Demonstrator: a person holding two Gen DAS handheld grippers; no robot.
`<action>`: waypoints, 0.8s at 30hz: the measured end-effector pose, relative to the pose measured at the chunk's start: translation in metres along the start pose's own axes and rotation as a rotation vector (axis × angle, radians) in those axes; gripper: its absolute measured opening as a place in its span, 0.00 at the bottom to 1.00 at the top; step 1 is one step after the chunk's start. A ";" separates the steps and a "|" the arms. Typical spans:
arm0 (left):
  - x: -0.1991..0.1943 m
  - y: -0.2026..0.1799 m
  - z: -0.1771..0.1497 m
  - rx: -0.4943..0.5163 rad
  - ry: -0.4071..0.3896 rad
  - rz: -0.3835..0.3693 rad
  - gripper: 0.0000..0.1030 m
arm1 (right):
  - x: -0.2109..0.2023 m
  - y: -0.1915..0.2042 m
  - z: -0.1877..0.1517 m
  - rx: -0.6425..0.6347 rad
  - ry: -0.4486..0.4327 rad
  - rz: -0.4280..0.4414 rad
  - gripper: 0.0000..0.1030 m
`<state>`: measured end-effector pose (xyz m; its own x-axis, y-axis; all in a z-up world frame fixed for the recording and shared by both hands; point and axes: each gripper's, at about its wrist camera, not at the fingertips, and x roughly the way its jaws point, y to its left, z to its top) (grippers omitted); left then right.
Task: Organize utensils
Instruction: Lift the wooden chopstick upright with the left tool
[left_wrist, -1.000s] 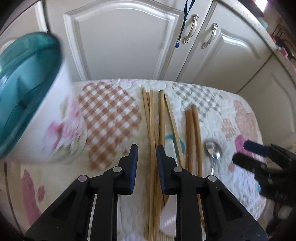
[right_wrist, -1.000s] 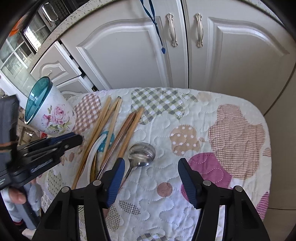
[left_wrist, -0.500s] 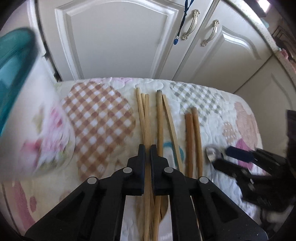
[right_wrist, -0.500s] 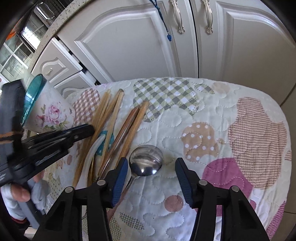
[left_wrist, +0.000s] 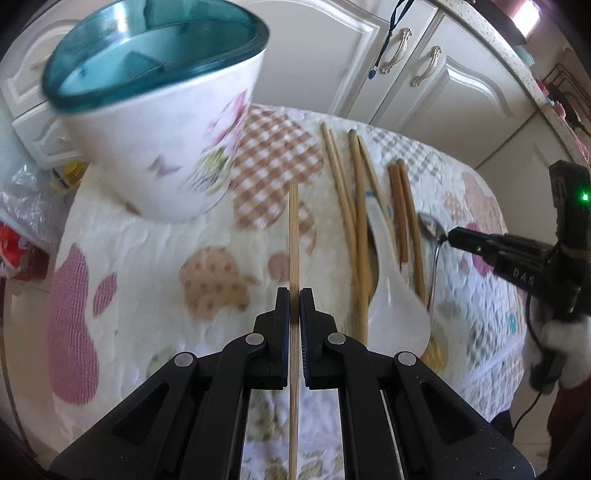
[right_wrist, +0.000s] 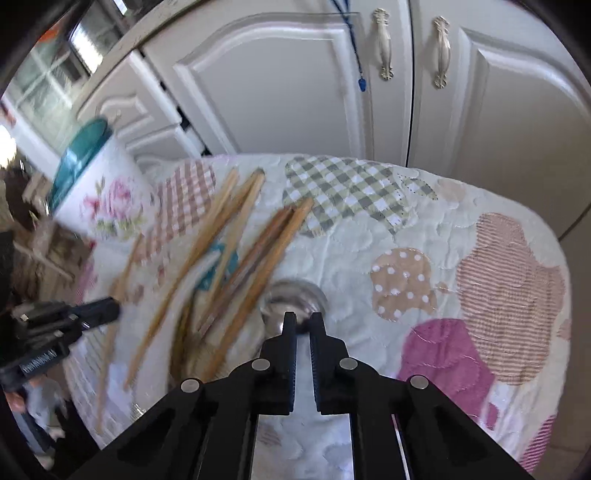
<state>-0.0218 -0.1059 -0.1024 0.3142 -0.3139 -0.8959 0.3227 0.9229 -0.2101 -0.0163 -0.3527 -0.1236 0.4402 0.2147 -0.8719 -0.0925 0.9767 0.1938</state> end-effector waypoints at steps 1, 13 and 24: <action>-0.002 0.003 -0.003 -0.005 0.000 -0.002 0.04 | -0.001 -0.002 -0.002 0.003 0.005 -0.005 0.06; 0.004 0.009 -0.008 -0.047 0.021 0.012 0.04 | 0.004 0.011 0.005 -0.012 0.000 0.112 0.07; 0.000 0.006 0.001 -0.037 -0.008 -0.001 0.04 | -0.013 0.008 0.003 -0.007 -0.026 0.160 0.35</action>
<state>-0.0193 -0.1009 -0.1034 0.3214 -0.3165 -0.8925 0.2898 0.9301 -0.2255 -0.0202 -0.3481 -0.1094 0.4422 0.3673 -0.8182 -0.1691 0.9301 0.3262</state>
